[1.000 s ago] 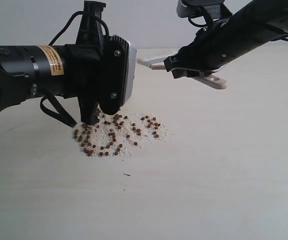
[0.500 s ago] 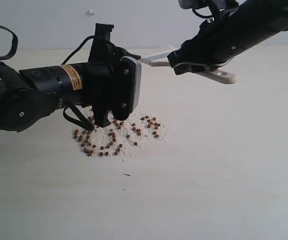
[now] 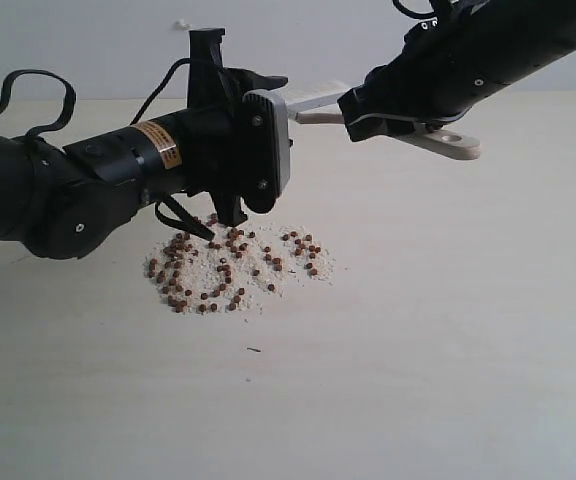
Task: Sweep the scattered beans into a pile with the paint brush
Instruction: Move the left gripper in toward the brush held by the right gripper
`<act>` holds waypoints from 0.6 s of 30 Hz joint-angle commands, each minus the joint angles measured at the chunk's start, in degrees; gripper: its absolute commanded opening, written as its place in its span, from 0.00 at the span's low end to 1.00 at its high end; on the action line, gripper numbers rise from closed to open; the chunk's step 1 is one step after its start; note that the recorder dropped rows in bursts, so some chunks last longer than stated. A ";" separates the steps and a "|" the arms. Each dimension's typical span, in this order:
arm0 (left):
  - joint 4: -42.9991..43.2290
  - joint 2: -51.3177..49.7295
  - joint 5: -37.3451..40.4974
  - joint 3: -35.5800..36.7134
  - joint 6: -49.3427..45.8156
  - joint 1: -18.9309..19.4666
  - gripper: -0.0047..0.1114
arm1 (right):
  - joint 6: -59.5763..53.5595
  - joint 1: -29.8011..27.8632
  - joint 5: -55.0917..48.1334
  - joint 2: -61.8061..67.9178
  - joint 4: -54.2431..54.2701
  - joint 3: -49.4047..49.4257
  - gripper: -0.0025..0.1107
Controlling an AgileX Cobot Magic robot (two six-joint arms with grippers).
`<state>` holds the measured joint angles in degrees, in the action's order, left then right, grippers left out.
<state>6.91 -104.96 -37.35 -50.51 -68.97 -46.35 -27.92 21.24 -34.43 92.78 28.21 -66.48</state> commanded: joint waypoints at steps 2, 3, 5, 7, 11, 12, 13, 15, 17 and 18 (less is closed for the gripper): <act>-0.41 -1.70 -1.66 -2.38 0.63 0.04 0.54 | -1.12 -0.32 -0.19 -0.53 0.55 0.22 0.02; -0.25 -2.38 -1.54 -2.94 0.63 0.04 0.54 | -1.45 -0.32 -0.62 -0.53 0.88 0.22 0.02; -0.25 -3.48 -1.54 -3.78 0.63 0.04 0.54 | -2.55 -0.32 -1.38 -0.53 1.81 0.22 0.02; -0.25 -4.45 -1.65 -4.85 0.63 0.04 0.54 | -2.55 -0.32 -1.58 -0.53 1.81 0.22 0.02; -0.25 -4.69 -1.65 -5.60 0.85 0.04 0.52 | -2.80 -0.32 -1.76 -0.53 1.81 0.22 0.02; -0.25 -4.96 -1.49 -5.60 0.85 0.04 0.50 | -2.80 -0.32 -1.76 -0.53 1.81 0.22 0.02; -0.25 -5.19 -1.12 -5.60 0.85 0.04 0.45 | -2.80 -0.32 -1.76 -0.53 1.81 0.22 0.02; -0.14 -6.19 0.12 -5.60 0.85 0.04 0.34 | -2.80 -0.32 -1.90 -0.53 1.81 0.22 0.02; 0.11 -6.84 0.96 -5.60 0.85 -0.10 0.22 | -2.80 -0.32 -1.90 -0.53 1.81 0.22 0.02; 0.11 -6.84 1.09 -5.60 0.51 -0.40 0.18 | -2.80 -0.32 -1.90 -0.53 1.81 0.22 0.02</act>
<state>7.02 -111.44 -37.17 -55.79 -68.75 -46.35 -30.22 21.24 -36.63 92.78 29.58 -66.48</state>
